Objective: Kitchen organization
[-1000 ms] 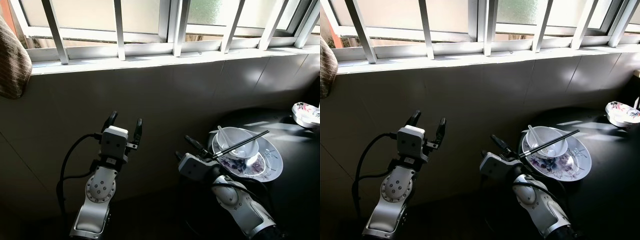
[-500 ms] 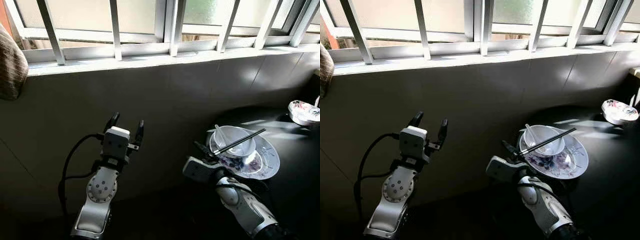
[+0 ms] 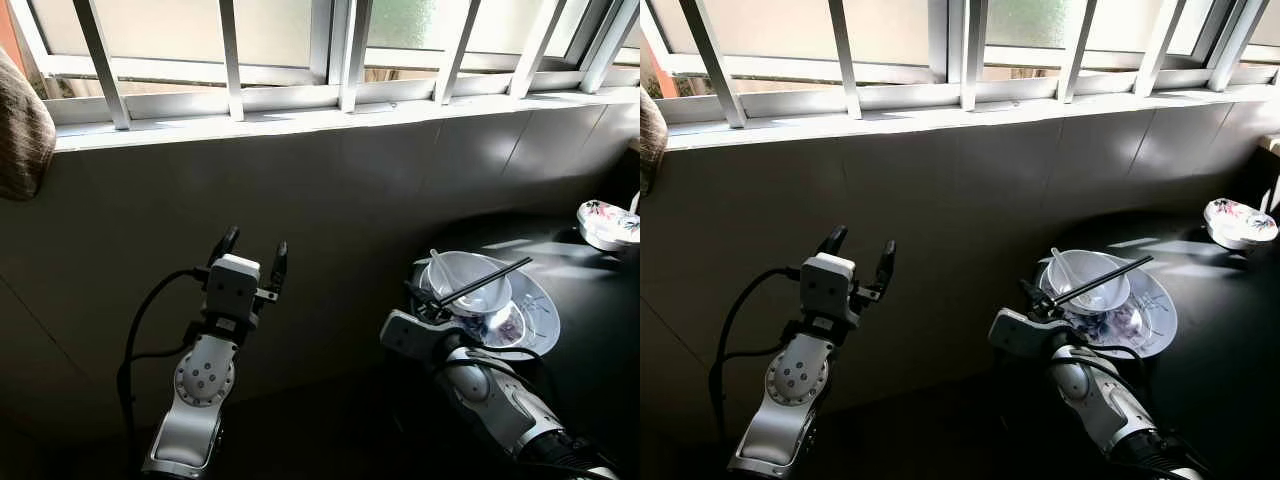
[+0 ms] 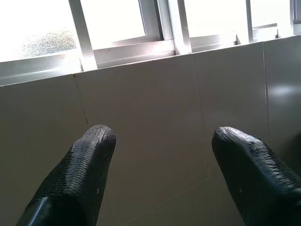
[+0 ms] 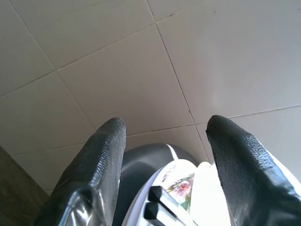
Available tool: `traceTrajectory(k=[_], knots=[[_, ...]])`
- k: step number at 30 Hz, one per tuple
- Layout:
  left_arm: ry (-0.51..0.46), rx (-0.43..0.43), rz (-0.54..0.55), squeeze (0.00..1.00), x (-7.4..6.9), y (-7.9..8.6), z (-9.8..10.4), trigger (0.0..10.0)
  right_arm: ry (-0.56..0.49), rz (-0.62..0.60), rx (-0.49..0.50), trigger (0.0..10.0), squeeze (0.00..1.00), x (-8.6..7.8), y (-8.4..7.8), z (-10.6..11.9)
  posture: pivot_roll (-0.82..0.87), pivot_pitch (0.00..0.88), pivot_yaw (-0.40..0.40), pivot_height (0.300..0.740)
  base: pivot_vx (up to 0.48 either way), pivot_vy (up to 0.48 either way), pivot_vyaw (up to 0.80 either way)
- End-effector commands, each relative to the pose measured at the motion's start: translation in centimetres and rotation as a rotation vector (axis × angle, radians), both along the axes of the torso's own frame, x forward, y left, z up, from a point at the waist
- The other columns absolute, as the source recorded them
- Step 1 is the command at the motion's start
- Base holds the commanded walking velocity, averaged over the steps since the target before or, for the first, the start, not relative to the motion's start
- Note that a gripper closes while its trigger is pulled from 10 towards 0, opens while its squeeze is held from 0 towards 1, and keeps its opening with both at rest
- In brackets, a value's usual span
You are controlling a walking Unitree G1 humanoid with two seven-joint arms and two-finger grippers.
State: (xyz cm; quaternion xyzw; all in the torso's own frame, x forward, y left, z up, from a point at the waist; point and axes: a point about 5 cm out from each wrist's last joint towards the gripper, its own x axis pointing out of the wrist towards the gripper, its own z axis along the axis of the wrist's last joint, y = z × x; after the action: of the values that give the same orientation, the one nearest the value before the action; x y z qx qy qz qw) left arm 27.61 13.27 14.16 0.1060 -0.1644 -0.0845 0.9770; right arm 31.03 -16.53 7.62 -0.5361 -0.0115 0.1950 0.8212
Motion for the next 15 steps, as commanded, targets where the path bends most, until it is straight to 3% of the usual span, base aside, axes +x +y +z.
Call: traceTrajectory(k=[1, 15], knots=[[-0.006, -0.002, -0.007, 0.0, 0.0, -0.1, 0.1, 10.0, 0.003, -0.02, -0.005, 10.0, 0.0, 0.2, -0.6, 0.1, 0.02, 0.0, -0.045, 0.74, 0.0, 0.0, 0.0], [0.001, 0.002, -0.011, 0.0, 0.1, -0.3, -0.1, 10.0, 0.027, -0.062, -0.025, 10.0, 0.0, 0.5, -2.1, -0.7, 0.02, 0.0, -0.043, 0.74, 0.0, 0.0, 0.0]])
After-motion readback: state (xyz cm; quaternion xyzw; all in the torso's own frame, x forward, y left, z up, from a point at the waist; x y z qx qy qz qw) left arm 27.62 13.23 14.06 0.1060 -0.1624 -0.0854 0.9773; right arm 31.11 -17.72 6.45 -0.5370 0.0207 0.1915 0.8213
